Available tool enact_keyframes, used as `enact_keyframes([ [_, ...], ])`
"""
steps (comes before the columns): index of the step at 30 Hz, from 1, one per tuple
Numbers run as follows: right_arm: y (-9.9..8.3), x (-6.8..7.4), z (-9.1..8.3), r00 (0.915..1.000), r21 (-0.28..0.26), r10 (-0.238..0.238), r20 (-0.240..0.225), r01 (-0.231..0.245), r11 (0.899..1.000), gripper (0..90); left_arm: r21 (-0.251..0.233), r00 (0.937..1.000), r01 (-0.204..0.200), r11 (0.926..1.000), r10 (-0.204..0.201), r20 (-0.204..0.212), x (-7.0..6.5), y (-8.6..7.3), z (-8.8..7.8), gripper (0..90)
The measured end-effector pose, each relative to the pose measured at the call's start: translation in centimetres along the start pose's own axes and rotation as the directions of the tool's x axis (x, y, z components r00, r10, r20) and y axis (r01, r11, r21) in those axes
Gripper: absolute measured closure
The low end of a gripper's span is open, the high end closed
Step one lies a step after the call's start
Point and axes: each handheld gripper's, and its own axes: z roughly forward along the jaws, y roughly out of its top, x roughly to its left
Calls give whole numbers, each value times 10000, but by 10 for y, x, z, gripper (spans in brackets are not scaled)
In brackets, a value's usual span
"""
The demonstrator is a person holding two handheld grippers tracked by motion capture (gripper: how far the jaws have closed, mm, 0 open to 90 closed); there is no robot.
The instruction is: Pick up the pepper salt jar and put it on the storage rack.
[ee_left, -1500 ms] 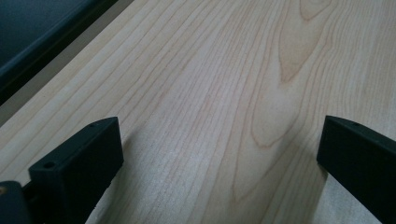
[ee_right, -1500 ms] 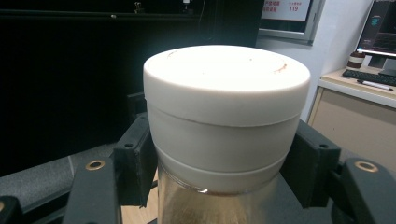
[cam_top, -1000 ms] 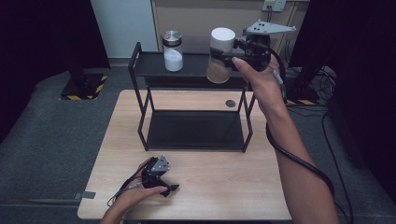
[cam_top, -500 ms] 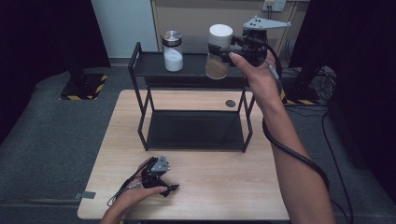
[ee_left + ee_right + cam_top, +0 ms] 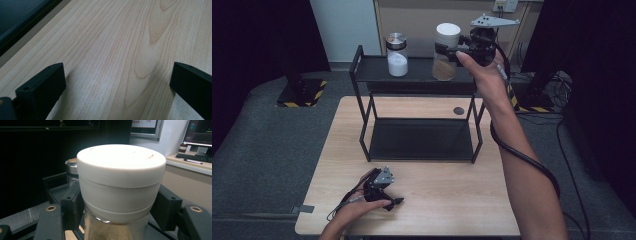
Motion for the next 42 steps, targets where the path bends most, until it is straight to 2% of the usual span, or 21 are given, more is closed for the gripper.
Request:
enact_keyframes([
  [9,-3,-6,10,9999,208,91,86,-93,9997,362,-3,10000,4,10000,-4,-8,0,0,0,0],
  [26,-8,-14,17,9994,213,220,255,-226,9995,362,-2,10000,-3,10000,3,-2,0,0,0,0],
  [33,-11,-12,17,9998,138,15,217,-18,9999,362,-52,10000,50,10000,-50,-11,-1,-1,0,0],
  [42,-14,-11,17,9996,30,66,277,-66,10000,361,-54,10000,51,10000,-51,-11,-1,-1,0,0],
])
